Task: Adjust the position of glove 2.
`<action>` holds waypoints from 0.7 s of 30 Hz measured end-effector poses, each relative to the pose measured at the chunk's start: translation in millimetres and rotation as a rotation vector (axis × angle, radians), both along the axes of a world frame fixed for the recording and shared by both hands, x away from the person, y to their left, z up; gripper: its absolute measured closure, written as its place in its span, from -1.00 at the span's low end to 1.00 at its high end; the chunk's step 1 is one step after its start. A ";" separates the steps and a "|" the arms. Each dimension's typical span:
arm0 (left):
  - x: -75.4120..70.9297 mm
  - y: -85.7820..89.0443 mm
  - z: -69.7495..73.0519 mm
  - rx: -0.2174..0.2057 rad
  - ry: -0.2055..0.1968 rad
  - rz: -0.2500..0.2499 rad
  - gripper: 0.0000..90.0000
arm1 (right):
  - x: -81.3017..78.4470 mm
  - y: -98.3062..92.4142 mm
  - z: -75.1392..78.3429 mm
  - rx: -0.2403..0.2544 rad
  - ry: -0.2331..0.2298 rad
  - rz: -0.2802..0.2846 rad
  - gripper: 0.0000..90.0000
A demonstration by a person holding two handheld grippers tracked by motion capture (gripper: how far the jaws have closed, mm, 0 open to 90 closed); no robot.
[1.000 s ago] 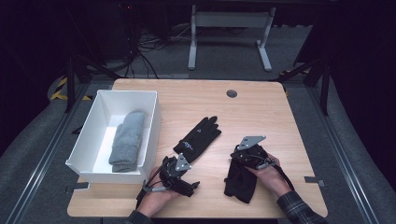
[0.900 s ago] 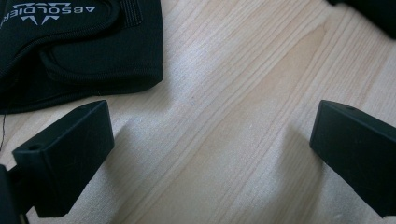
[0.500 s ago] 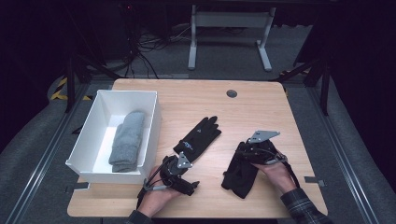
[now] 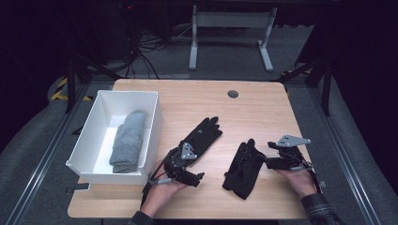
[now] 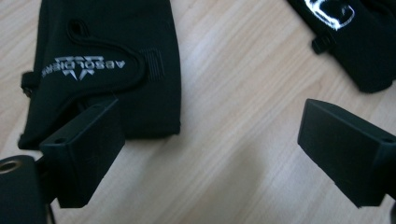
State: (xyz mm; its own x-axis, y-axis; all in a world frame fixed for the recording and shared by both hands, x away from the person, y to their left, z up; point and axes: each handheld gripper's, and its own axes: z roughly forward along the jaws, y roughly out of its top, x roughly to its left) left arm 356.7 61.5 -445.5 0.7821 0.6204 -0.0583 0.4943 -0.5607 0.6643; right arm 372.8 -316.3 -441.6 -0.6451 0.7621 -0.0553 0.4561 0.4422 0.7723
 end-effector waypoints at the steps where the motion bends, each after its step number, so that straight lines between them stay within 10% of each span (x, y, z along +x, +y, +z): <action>1: 2.1 -0.1 1.2 -0.006 0.003 0.000 -0.73 | -0.7 -3.3 -1.4 0.004 0.004 -0.004 -0.38; 21: 69.7 -37.3 3.3 0.027 -0.033 0.031 -0.02 | -13.7 -31.9 -22.4 -0.036 0.058 -0.076 -0.45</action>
State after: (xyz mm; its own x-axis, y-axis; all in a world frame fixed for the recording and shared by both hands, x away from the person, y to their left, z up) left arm 426.4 24.2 -442.2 0.7635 0.6457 -0.0154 0.4898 -0.5633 0.6654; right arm 359.1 -348.2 -464.0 -0.5882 0.8074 -0.0473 0.5332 0.4311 0.7279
